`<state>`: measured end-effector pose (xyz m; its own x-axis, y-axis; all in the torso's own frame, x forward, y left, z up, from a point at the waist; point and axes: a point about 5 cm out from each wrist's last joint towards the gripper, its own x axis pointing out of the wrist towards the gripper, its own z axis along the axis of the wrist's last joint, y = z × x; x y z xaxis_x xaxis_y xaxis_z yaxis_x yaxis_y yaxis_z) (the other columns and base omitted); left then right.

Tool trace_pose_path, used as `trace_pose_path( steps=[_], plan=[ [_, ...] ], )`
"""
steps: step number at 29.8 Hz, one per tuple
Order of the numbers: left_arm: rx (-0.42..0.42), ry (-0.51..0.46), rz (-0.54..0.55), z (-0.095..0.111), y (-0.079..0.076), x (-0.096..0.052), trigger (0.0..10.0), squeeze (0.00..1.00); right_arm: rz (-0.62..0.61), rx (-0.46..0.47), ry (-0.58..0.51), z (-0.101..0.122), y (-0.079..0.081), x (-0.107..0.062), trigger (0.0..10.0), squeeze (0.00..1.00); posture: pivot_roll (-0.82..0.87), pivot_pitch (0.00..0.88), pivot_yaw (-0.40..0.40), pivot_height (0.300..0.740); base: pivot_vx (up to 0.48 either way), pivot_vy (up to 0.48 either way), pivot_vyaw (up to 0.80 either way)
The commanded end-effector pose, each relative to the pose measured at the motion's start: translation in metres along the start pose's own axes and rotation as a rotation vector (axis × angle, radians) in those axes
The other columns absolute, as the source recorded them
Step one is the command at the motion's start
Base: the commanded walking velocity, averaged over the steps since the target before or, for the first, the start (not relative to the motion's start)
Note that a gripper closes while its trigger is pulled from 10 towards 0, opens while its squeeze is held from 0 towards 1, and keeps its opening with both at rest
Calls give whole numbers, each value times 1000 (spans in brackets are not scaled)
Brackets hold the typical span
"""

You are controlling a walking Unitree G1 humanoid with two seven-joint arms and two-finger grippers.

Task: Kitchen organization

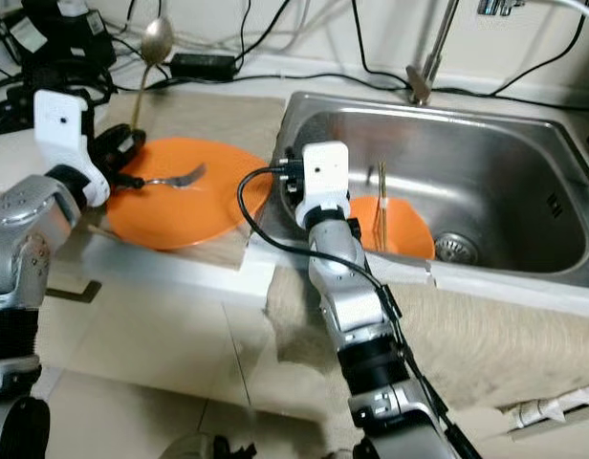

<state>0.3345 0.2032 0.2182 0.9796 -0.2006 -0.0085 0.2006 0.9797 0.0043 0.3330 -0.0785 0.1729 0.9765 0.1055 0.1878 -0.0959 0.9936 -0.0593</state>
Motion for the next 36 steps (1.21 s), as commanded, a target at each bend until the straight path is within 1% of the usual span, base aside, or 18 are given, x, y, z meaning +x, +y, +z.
trace_pose_path(
  steps=[1, 3, 4, 5, 6, 7, 8, 10, 11, 12, 17, 19, 21, 23, 24, 25, 34, 36],
  plan=[
    [-13, -21, 14, 4, -4, -4, 0, 0, -32, -2, -32, 6, -4, -1, 10000, 0, 97, 29, 38, 740, 0, 0, 0],
    [-35, -16, 32, -2, -8, -6, 0, 0, -40, -9, -34, 5, -4, -2, 10000, 0, 98, 30, 36, 740, 0, 0, 0],
    [-45, -30, 48, -5, -9, -8, 0, 35, -46, -13, -38, 5, -4, -2, 10000, 0, 99, 31, 33, 740, 0, 0, 0],
    [-50, -42, 59, -7, -10, -8, 0, 35, -49, -16, -41, 5, -5, -2, 10000, 0, 100, 32, 33, 740, 0, 0, 0],
    [-56, -56, 69, -8, -11, -9, 0, 114, -52, -17, -43, 5, -5, -2, 10000, 0, 100, 33, 32, 740, 0, 0, 0],
    [-59, -77, 81, -8, -11, -9, 0, 161, -54, -19, -46, 5, -5, -2, 10000, 0, 100, 33, 32, 740, 0, 0, 0],
    [-51, -97, 95, -7, -10, -8, 0, 278, -55, -20, -49, 6, -5, -1, 10000, 0, 100, 33, 32, 740, 0, 0, 0],
    [-46, -141, 124, -5, -6, -7, 0, 349, -57, -19, -67, 7, -5, 0, 10000, 0, 99, 32, 30, 740, 0, 0, 0],
    [-42, -156, 133, -4, -5, -6, 0, 349, -57, -19, -76, 7, -5, 0, 10000, 0, 99, 32, 30, 740, 0, 0, 0],
    [-38, -168, 142, -4, -4, -6, 0, 439, -57, -17, -79, 7, -5, 1, 10000, 0, 99, 32, 29, 740, 0, 0, 0],
    [-13, -180, 139, -10, -9, -2, 0, 431, -65, -21, -105, 7, -8, 5, 10000, 0, 94, 29, 28, 740, 0, 0, 0],
    [-5, -154, 121, -19, -16, 2, 0, 427, -75, -26, -108, 7, -10, 8, 10000, 0, 88, 29, 31, 740, 0, 0, 0],
    [2, -137, 104, -24, -21, 4, 0, 424, -77, -28, -107, 7, -10, 9, 10000, 0, 88, 29, 31, 740, 0, 0, 0],
    [7, -130, 74, -29, -28, 6, 0, 424, -74, -24, -112, 7, -8, 9, 10000, 0, 88, 30, 35, 740, 0, 0, 0],
    [7, -130, 74, -29, -28, 6, 0, 424, -74, -24, -112, 7, -8, 9, 10000, 0, 88, 30, 35, 740, 0, 0, 0],
    [3, -127, 62, -32, -31, 6, 0, 424, -71, -22, -115, 6, -6, 9, 10000, 0, 88, 31, 35, 740, 0, 0, 0],
    [-4, -145, 84, -34, -30, 7, 0, 424, -67, -13, -122, 4, -3, 10, 10000, 0, 91, 34, 35, 740, 0, 0, 0],
    [-18, -130, 94, -38, -28, 6, 0, 431, -66, -5, -112, 2, -2, 10, 10000, 0, 92, 33, 34, 740, 0, 0, 0]
  ],
)
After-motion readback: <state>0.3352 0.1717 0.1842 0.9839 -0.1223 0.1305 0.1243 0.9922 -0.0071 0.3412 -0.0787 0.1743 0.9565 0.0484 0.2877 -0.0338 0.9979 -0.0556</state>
